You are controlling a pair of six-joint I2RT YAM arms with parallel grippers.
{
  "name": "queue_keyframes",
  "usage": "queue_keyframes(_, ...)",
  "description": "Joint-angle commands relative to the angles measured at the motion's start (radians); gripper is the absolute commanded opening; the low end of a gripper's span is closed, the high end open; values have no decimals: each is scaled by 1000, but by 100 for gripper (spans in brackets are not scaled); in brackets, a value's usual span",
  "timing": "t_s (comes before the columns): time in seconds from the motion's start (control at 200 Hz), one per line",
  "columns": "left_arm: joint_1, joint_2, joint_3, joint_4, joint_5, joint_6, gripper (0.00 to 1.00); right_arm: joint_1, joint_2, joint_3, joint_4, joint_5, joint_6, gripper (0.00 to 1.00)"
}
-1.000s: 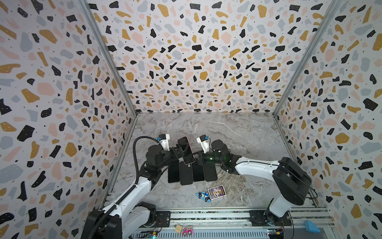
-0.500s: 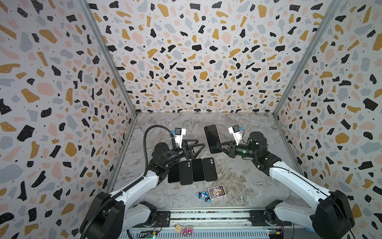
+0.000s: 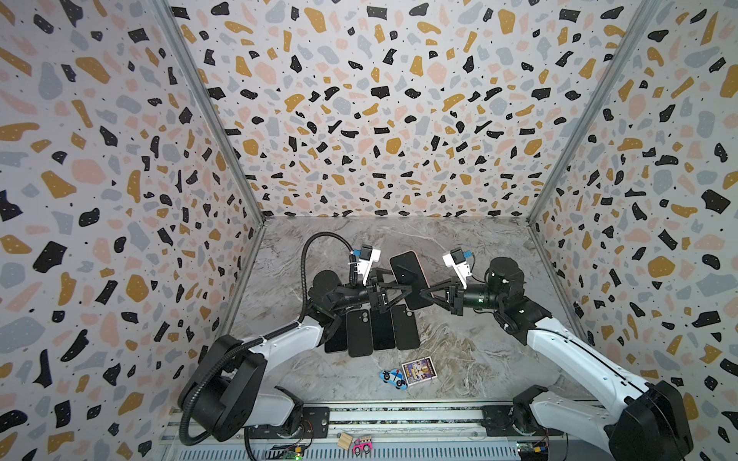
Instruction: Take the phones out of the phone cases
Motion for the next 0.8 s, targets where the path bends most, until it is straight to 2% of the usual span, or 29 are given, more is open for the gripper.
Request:
queue_keyframes(0.0, -6, -13, 36, 38, 46, 32, 95, -3, -26, -1, 76, -59, -16, 0)
queue_keyframes(0.476, -7, 2, 61, -25, 96, 53, 61, -3, -60, -20, 5, -123, -107, 0)
queue_keyframes(0.796, -8, -15, 58, -61, 110, 73, 45, -2, -53, -26, -2, -133, -129, 0)
